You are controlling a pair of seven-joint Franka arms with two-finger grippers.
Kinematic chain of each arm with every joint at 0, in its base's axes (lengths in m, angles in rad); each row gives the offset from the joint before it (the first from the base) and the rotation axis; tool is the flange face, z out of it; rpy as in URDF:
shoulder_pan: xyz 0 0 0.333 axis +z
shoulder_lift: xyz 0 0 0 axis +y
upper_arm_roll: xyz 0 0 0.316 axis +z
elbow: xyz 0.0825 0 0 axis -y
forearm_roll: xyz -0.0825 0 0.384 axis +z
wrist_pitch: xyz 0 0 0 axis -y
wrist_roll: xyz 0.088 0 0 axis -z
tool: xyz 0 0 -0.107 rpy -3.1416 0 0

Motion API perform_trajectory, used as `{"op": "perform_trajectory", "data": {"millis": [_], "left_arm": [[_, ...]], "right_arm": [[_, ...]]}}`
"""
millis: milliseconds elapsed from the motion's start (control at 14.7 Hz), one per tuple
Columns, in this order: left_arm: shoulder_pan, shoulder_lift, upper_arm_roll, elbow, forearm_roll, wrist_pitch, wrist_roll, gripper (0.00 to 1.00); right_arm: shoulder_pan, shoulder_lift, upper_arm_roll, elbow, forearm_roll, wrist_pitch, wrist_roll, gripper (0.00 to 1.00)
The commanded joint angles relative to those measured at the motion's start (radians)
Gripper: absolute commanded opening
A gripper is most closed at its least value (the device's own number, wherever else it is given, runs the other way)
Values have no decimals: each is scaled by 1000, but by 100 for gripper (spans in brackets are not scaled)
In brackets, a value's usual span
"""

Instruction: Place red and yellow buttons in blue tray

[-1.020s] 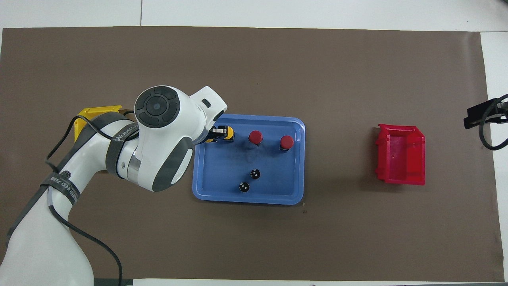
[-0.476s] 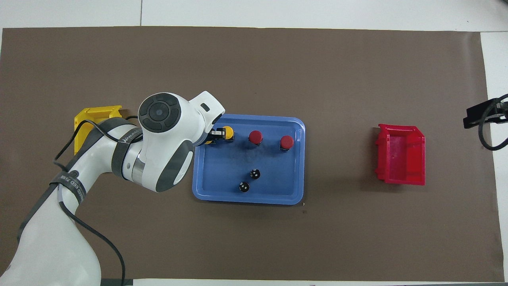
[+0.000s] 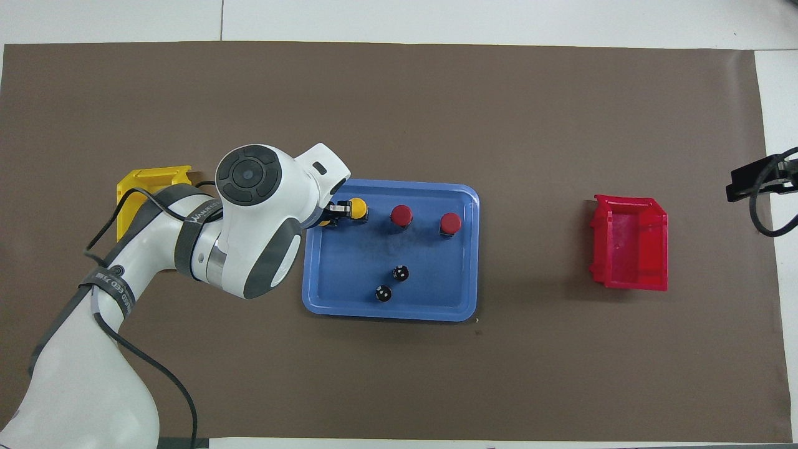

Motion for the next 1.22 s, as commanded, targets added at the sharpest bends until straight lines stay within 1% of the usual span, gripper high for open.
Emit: {"op": "perform_trajectory", "data": {"millis": [0,68,204,272,476,544,680,884,1020,1156], "left_arm": [[15,-16,4,10,-14,-23,29,61],[20,-28,12,39,-14,-84,29,62],[55,-56,13,128,-14,-231,30,64],[73,-75,15,170,-14,-302,32,68],[139,-108,16,321,-6,-495,38,96],[181,-131,16,346,-5,-537,59,100],[244,-180,18,369,0,-598,131,100],[339,-198,20,412,6,-718,264,100],[396,-215,17,418,58,-735,373,100],[409,-231,18,406,72,-738,426,100]], "right_arm": [[-2,-16,3,-17,-10,3,-21,100],[-2,-16,3,-17,-10,3,-20,100],[-2,-16,3,-16,-10,3,-20,100],[-2,-16,3,-16,-10,3,-20,100],[-2,-14,5,-12,-8,-2,-20,100],[-2,-14,10,-11,-7,-2,-20,100],[-2,-13,10,-6,-5,-2,-20,100],[-4,-11,10,-5,-4,-3,-20,100],[-4,-13,10,-6,1,-3,-20,100],[-4,-13,10,-8,22,-3,-17,100]]}}
